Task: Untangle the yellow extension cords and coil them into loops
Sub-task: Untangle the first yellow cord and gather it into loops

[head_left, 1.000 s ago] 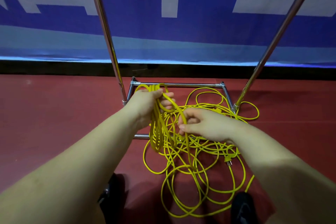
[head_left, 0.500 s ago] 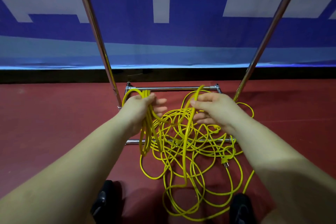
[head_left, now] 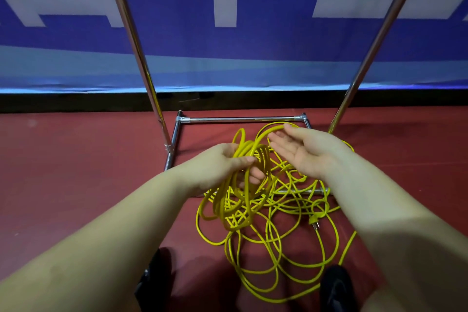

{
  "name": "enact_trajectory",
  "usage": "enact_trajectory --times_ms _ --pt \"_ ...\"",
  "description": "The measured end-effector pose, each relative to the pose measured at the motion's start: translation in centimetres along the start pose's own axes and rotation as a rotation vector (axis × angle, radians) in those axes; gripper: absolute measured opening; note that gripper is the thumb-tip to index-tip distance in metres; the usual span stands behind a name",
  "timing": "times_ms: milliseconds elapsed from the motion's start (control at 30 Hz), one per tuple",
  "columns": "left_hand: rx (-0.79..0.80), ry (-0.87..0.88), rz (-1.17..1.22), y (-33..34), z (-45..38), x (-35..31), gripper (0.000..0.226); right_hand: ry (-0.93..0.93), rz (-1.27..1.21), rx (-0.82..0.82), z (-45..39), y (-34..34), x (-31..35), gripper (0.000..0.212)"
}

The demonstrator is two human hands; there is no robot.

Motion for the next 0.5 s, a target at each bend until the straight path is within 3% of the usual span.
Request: enact_trajectory --times_ms 100,233,300,400,500 --pt "-0.068 0.012 0.127 -0.8 -0.1 -0.4 0.014 -0.025 0.304 0.100 0.3 0.7 -0.2 0.015" --pt "-0.184 0.026 0.351 -2.5 -0.4 -0.7 0.012 -0.095 1.151 0.262 1.0 1.5 -2.2 0.027" --pt "-0.229 0.043 0.393 -3.2 -0.3 -0.9 0.012 -0.121 1.247 0.395 1.5 2.5 -3.7 0.019" --pt "-0.283 0.053 0.426 -3.7 -0.1 -1.0 0.018 -0.172 1.196 0.502 1.8 3.5 -4.7 0.007" --pt "-0.273 0.060 0.389 -4.0 0.0 -1.2 0.021 -0.252 1.173 0.461 2.0 3.8 -3.9 0.013"
Point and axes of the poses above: each hand's wrist, its own z-axis away from the middle knuckle, its own y-axis out of the palm, x = y × z, the point moved 8 cm from there along -z, towards the middle knuckle, and after that the axes turned 2 degrees about -y, right-handed, at the moved point
